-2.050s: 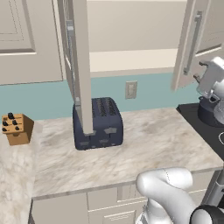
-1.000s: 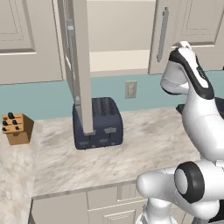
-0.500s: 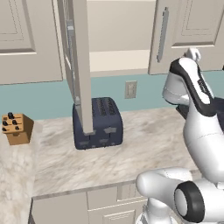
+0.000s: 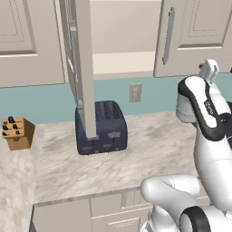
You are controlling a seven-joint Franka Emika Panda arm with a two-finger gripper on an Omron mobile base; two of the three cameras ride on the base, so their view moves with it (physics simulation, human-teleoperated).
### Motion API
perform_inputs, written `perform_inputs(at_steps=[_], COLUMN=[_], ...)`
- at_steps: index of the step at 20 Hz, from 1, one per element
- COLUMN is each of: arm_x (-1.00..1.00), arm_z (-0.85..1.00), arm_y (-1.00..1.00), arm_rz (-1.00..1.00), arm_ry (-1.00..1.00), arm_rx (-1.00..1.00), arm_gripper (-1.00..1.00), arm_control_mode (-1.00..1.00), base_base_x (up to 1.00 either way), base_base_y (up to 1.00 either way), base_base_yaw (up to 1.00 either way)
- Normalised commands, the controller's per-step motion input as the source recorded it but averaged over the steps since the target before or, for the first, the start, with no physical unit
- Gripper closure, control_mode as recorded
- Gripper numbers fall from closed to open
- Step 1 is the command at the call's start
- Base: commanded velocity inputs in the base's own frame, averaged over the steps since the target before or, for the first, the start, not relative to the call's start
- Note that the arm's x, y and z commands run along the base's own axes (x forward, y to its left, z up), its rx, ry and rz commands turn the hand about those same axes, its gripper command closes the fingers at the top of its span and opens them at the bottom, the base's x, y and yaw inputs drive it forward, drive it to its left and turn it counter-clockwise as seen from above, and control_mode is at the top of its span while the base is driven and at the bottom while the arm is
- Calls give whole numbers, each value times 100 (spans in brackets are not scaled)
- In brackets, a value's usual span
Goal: Open the cabinet and move the ladle to the pot. Then close the cabinet.
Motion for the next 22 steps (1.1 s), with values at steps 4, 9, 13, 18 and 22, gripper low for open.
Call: perform_inputs(at_steps=[4,9,13,18,22], arm_x=[-53,-41,-49,-69,-68], arm_z=[58,68,81,75,33], arm_y=[0,0,0,0,4], arm_rz=[1,1,0,0,0], arm_ry=[45,49,30,3,0], arm_rx=[1,0,1,1,0], arm_gripper=[-100,-100,-100,-100,-100], arm_control_mode=[-100,-100,-100,-100,-100], base_base_x=[0,0,0,0,0], base_base_y=[0,0,0,0,0], base_base_yaw=[0,0,0,0,0])
